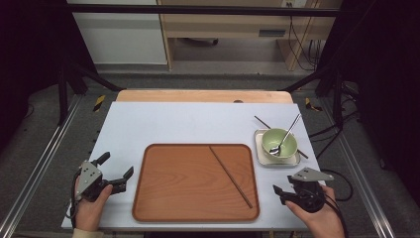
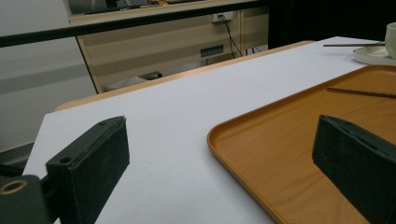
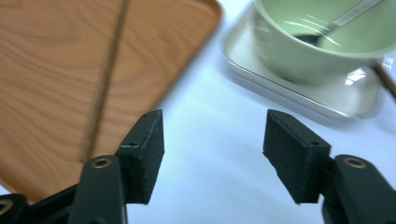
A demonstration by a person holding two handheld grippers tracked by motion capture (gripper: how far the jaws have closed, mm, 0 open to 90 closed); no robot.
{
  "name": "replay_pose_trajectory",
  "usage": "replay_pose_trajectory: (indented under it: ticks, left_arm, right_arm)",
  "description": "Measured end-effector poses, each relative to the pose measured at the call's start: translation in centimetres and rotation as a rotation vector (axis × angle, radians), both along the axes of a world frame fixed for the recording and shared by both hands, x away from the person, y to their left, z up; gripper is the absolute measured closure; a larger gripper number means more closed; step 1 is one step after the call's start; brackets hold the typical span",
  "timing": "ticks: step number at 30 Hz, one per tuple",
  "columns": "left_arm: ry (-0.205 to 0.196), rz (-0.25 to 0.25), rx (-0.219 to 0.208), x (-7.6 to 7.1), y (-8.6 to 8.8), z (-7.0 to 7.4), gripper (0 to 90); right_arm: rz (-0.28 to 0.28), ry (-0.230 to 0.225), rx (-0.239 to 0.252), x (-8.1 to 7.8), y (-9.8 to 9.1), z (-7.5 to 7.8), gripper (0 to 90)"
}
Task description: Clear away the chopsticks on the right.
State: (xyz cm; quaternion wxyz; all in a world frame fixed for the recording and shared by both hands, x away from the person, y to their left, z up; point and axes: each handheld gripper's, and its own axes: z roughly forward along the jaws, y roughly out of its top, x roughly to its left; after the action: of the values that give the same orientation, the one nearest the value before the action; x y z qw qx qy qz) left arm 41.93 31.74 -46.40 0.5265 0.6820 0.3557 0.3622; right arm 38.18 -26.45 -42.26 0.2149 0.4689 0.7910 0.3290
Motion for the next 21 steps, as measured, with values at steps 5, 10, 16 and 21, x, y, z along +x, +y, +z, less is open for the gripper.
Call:
replay_pose_trajectory:
  ticks: [5, 10, 16, 21]
  left_arm:
    - [-0.001, -0.005, 0.002, 0.0, 0.0, 0.0, 3.1]
    - [0.003, -0.011, 0.010, 0.0, -0.2, -0.2, 3.0]
    - [0.002, -0.011, 0.012, 0.0, -0.2, -0.2, 3.0]
    - [0.003, -0.009, 0.012, 0.0, -0.1, -0.2, 3.0]
  right_arm:
    - [-0.057, 0.000, -0.012, 0.4, -2.8, -0.1, 32.2]
    - [-0.086, 0.008, -0.022, 1.6, -5.3, 0.0, 25.8]
    - [-0.101, 0.022, -0.067, 3.6, -7.0, 0.1, 31.8]
    - [-0.084, 0.023, -0.119, 4.9, -8.1, 0.1, 40.9]
